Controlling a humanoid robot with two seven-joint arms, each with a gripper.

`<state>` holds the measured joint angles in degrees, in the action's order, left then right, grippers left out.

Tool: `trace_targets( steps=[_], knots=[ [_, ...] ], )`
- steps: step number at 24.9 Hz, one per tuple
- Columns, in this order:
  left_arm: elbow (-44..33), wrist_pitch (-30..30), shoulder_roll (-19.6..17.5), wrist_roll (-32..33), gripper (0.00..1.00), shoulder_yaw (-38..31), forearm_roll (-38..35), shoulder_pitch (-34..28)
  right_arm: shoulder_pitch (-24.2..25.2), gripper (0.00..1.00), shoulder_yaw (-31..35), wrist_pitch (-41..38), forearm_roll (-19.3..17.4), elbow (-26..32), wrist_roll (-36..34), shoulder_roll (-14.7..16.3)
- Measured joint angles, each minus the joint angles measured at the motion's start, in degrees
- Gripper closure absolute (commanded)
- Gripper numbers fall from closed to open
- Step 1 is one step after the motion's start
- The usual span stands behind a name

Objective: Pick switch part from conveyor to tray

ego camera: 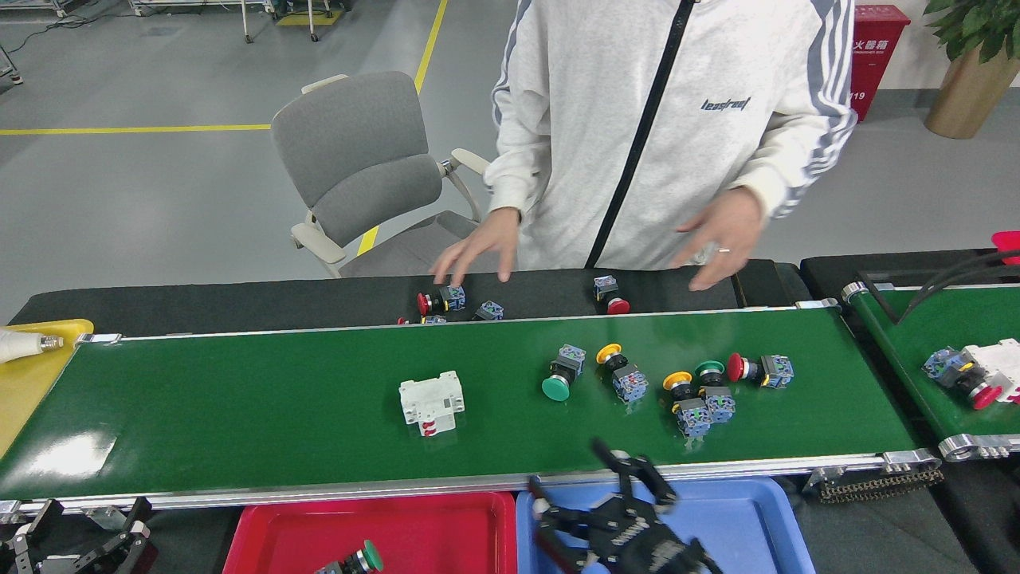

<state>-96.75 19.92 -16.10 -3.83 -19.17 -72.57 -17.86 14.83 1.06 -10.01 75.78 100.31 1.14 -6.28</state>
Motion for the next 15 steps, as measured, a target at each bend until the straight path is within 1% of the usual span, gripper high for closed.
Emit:
trace_targets(
  steps=[2,4,6,9,12,15],
  knots=[
    [-2.03,-1.01,1.26,0.89,0.00,4.15,-0.63,0.66,0.43,0.00,2.10,4.82,-0.06,-0.23,-3.10,0.16],
    [-3.10,-3.08,2.75,2.41,0.00,9.45,-3.71,2.94,-0.47,0.00,2.17,7.67,0.63,-0.73,-4.28,0.16],
    [-3.39,-6.06,5.19,3.91,0.00,15.15,-8.34,5.86,-2.57,0.00,1.54,9.32,3.21,-1.61,-4.63,0.15],
    [-3.33,-10.35,9.26,5.63,0.00,21.81,-14.02,9.39,-5.65,0.00,-2.36,10.09,7.72,-5.08,-1.72,0.15],
    [-1.82,-13.13,11.89,8.88,0.00,24.64,-15.63,11.90,-10.11,0.00,-6.68,10.34,8.85,-7.97,0.77,0.15],
    [1.41,-14.74,12.76,10.95,0.00,24.87,-15.77,14.60,-14.11,0.00,-10.10,10.91,9.04,-10.31,3.16,0.11]
  ],
)
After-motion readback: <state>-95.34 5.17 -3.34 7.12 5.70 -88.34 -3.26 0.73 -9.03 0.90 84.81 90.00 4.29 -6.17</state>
